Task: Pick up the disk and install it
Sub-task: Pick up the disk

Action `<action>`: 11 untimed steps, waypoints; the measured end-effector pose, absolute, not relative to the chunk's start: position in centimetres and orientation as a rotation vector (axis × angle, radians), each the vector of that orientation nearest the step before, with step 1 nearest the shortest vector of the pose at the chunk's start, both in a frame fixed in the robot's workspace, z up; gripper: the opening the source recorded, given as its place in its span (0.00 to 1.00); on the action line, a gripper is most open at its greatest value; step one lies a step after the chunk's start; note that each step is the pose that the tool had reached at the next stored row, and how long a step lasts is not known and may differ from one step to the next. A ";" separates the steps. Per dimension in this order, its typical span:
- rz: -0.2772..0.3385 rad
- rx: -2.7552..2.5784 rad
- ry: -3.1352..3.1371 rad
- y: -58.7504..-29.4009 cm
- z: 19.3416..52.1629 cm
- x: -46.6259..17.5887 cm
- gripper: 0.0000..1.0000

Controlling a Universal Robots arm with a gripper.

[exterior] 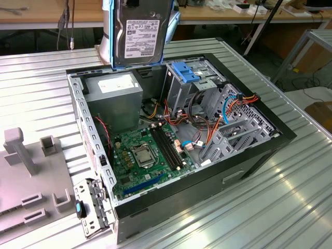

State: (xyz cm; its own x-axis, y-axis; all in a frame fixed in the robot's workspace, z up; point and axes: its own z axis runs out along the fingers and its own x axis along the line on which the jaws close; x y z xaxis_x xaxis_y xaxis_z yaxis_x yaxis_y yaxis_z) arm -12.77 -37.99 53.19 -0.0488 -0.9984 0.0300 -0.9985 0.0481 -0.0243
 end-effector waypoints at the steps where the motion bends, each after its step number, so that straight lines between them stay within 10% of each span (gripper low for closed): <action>1: 0.061 2.164 -2.271 -38.7 53.0 -12.8 0.37; 11: 0.078 2.170 -2.280 -40.8 52.2 -10.4 0.37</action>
State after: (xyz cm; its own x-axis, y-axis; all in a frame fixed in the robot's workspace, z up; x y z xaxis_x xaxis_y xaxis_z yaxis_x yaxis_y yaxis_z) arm -10.45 -40.77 52.21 -0.0500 -0.9983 0.0292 -0.9980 0.0488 -0.0404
